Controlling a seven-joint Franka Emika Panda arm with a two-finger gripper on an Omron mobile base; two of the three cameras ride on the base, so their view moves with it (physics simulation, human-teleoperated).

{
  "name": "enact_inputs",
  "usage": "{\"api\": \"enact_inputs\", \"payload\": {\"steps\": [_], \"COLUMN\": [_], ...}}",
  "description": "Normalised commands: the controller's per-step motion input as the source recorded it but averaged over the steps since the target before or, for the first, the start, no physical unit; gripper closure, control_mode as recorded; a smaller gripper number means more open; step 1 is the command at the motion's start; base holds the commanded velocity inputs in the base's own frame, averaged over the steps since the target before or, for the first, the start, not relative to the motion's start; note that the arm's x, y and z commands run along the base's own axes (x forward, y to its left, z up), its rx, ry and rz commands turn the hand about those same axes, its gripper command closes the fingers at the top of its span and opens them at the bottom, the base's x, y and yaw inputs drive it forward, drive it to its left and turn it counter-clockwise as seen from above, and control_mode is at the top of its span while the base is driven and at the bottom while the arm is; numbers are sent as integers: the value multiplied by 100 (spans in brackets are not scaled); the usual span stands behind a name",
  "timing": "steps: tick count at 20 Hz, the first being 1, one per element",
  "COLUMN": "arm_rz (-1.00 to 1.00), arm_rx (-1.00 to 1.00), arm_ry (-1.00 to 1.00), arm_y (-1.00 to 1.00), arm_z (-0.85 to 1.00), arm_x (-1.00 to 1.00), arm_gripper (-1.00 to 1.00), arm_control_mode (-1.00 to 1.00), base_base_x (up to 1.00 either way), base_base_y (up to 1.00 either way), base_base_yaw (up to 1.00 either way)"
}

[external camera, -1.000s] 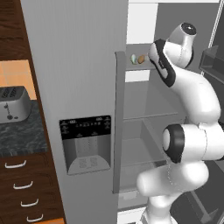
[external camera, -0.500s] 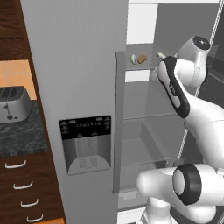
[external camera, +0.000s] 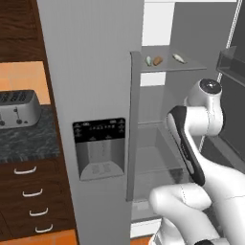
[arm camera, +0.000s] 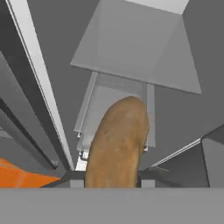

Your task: Place one sweet potato and one fish in each tupperware on the nearby counter, to pack two identical lunches.

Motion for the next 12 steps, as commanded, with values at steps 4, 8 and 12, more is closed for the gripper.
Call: {"api": "enact_inputs", "payload": {"steps": [4, 8, 12], "arm_rz": [0, 0, 0], "arm_rx": [0, 0, 0], "arm_ry": [0, 0, 0], "arm_y": [0, 0, 0], "arm_z": [0, 0, 0], "arm_x": [0, 0, 0], "arm_gripper": [100, 100, 100], "arm_control_mode": [100, 100, 100], "base_base_x": [-80, -19, 9], "base_base_y": [94, 100, 100], "base_base_yaw": [7, 0, 0]}}
